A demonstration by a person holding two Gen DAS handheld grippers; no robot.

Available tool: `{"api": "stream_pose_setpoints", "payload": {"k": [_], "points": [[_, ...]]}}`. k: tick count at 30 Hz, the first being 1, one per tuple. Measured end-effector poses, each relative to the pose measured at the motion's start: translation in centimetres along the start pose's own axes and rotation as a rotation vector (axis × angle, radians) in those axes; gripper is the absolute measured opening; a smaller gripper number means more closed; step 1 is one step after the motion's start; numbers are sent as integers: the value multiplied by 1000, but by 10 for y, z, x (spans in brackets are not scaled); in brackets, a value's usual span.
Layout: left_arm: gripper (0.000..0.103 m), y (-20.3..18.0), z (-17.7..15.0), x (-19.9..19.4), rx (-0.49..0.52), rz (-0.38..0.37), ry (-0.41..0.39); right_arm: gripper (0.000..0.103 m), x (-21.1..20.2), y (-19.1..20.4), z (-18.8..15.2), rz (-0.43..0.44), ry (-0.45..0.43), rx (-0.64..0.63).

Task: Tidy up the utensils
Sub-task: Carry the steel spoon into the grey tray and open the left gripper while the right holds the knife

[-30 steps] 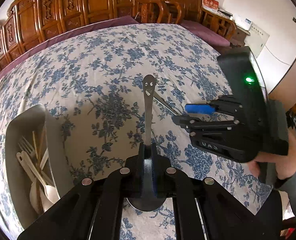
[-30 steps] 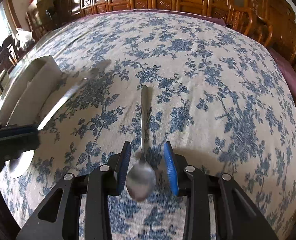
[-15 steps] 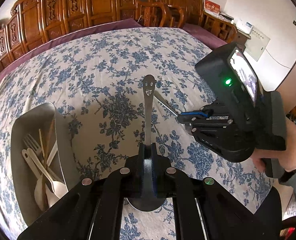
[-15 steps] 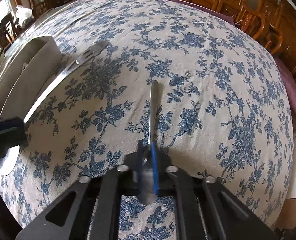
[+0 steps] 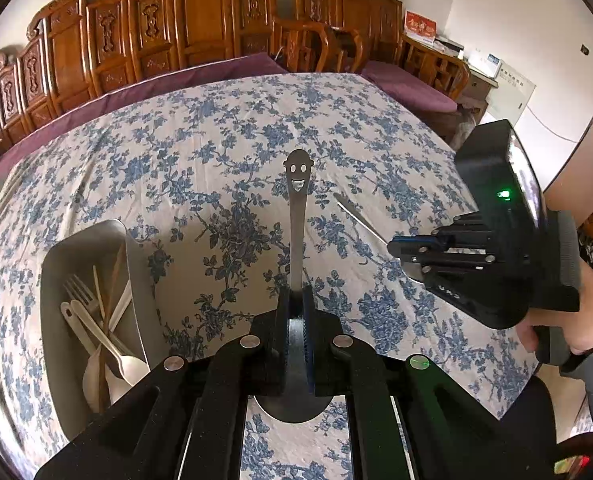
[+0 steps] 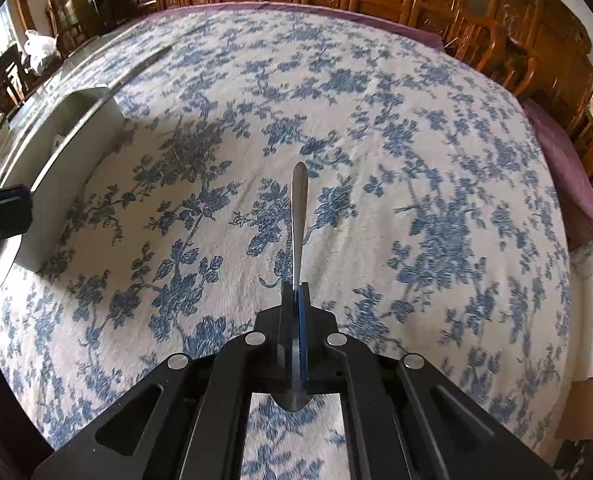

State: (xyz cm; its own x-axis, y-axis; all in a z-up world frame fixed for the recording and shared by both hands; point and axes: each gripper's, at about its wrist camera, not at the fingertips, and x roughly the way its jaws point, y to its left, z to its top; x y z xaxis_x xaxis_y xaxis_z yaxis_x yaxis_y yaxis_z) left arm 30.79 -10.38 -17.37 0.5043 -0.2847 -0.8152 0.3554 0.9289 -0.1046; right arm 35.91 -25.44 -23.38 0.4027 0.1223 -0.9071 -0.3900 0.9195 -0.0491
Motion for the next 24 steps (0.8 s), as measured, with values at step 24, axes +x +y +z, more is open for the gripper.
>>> {"api": "stream_pose_setpoints", "payload": {"k": [24], "points": [[5,27,-6,-72,-28,53,-92,3,-72,50,14,11,-109,-66]]}}
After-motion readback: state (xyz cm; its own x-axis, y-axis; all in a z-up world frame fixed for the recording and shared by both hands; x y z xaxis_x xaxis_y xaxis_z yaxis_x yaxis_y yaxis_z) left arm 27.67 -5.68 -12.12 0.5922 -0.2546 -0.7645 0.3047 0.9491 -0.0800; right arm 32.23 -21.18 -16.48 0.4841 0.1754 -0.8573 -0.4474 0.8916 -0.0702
